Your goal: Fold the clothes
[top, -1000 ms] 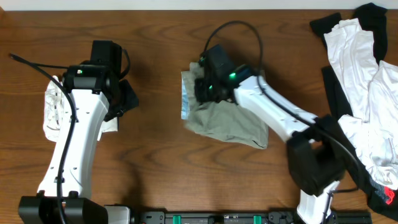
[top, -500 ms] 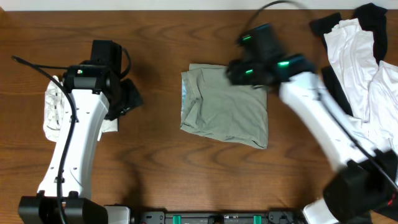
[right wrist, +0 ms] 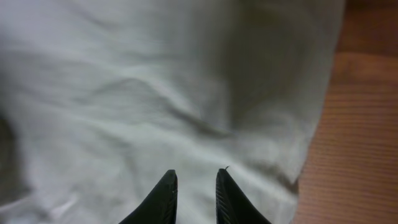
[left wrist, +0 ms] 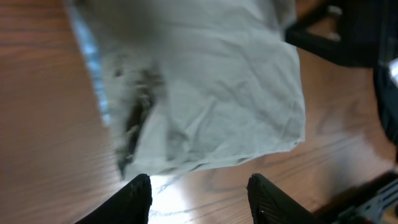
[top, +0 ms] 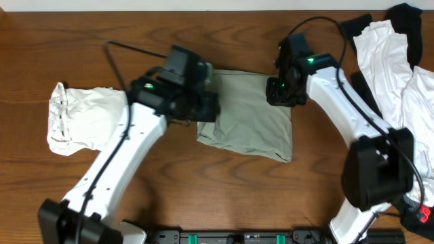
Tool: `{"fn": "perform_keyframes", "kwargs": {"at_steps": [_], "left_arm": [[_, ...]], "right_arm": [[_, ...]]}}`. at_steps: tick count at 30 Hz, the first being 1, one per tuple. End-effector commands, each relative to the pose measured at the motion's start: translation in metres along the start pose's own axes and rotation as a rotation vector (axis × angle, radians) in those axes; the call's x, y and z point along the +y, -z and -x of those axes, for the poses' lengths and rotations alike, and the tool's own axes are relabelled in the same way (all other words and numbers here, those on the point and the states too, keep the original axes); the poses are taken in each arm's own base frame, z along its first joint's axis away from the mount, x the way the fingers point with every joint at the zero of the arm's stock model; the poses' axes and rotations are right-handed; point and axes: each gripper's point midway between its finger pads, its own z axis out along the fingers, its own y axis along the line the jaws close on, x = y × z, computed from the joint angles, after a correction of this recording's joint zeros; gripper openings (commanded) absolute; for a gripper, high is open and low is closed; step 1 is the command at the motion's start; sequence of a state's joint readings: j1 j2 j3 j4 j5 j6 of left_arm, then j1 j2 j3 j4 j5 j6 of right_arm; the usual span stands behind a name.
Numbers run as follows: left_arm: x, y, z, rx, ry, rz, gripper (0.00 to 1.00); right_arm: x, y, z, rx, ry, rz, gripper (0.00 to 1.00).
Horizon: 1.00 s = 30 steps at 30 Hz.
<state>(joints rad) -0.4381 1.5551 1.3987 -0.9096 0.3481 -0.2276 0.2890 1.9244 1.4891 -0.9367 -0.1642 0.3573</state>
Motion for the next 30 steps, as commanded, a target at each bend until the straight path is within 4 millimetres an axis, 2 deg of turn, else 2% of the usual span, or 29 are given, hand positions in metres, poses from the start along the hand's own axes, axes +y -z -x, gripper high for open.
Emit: {"fn": "perform_keyframes", "kwargs": {"at_steps": [1, 5, 9, 13, 15, 18, 25, 28, 30], "left_arm": [[0.008, -0.026, -0.003, 0.047, -0.070, 0.067, 0.53], [0.026, -0.059, -0.008, 0.123, -0.043, 0.125, 0.52], [0.043, -0.096, -0.020, 0.223, -0.016, 0.156, 0.52], [0.075, -0.120, -0.028, 0.278, -0.012, 0.292, 0.51], [0.094, -0.123, -0.030, 0.287, -0.016, 0.383, 0.49], [0.109, -0.124, -0.029, 0.287, -0.008, 0.446, 0.49], [0.124, -0.121, -0.028, 0.289, 0.028, 0.463, 0.50], [0.126, -0.120, -0.029, 0.296, 0.033, 0.466, 0.50], [0.134, -0.115, -0.030, 0.298, 0.027, 0.517, 0.50]], "right_arm": [[-0.007, -0.018, -0.006, 0.047, -0.002, -0.029, 0.18], [-0.011, -0.030, -0.010, 0.078, -0.007, -0.041, 0.17], [-0.011, -0.031, -0.010, 0.081, -0.008, -0.042, 0.18], [-0.013, -0.032, -0.010, 0.079, -0.007, -0.050, 0.18], [-0.015, -0.032, -0.009, 0.075, -0.006, -0.065, 0.18], [-0.016, -0.032, -0.009, 0.075, 0.002, -0.067, 0.18], [-0.016, -0.032, -0.011, 0.082, 0.000, -0.068, 0.19], [-0.016, -0.032, -0.015, 0.097, -0.001, -0.065, 0.15], [-0.013, -0.031, -0.017, 0.110, 0.009, -0.049, 0.13]]}}
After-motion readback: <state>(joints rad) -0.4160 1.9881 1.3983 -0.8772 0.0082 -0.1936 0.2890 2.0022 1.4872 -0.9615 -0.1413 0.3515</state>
